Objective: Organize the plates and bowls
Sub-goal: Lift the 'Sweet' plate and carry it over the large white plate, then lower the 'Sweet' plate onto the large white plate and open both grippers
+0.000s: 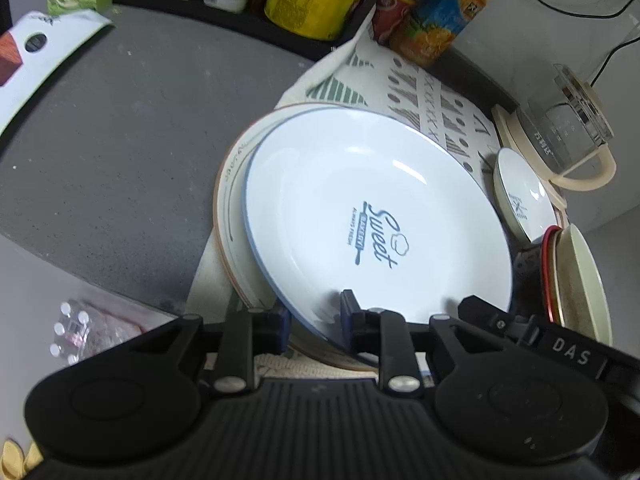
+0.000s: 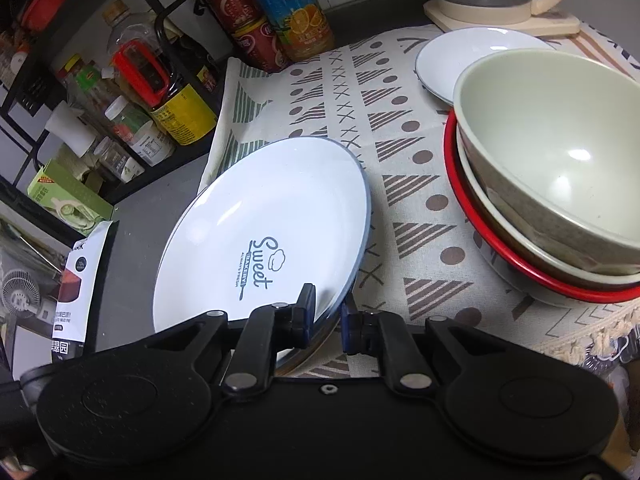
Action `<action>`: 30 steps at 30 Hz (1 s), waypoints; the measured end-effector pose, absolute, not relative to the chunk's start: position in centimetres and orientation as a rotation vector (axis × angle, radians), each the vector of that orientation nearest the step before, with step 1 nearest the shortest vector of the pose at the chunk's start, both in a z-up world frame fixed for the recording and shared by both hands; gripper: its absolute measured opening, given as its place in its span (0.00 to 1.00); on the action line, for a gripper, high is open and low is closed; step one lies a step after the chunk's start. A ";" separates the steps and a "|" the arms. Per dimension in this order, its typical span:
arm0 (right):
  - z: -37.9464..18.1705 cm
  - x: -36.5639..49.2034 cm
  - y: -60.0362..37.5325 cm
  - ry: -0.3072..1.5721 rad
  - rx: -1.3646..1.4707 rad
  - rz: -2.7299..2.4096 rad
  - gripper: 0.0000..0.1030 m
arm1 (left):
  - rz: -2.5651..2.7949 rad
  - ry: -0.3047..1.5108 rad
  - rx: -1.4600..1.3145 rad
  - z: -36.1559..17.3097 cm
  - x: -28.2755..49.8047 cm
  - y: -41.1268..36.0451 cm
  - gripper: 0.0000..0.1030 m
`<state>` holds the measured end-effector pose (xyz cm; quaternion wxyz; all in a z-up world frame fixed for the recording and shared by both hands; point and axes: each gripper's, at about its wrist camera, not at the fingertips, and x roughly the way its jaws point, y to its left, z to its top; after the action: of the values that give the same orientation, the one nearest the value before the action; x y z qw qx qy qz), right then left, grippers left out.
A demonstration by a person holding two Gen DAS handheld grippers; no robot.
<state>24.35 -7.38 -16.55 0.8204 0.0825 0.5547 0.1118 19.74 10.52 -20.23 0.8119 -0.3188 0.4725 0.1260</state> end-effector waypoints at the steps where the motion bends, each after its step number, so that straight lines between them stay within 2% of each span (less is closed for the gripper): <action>1: -16.6 24.4 -7.3 1.184 0.175 0.237 0.12 | 0.257 1.026 -0.694 -20.2 19.8 10.9 0.23; 4: -16.6 24.4 -7.2 1.187 0.171 0.234 0.11 | 0.246 1.076 -0.746 -19.6 19.9 12.0 0.23; 9: -16.8 24.7 -7.3 1.196 0.167 0.216 0.10 | 0.289 1.101 -0.639 -18.0 20.1 13.1 0.34; 30: -18.4 25.7 -6.6 1.241 0.147 0.173 0.12 | 0.342 1.153 -0.605 -21.1 24.0 17.2 0.34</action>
<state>25.70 -6.59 -18.42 0.8075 0.0689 0.5802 0.0810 23.96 17.21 -21.08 0.7819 -0.2803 0.5339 0.1583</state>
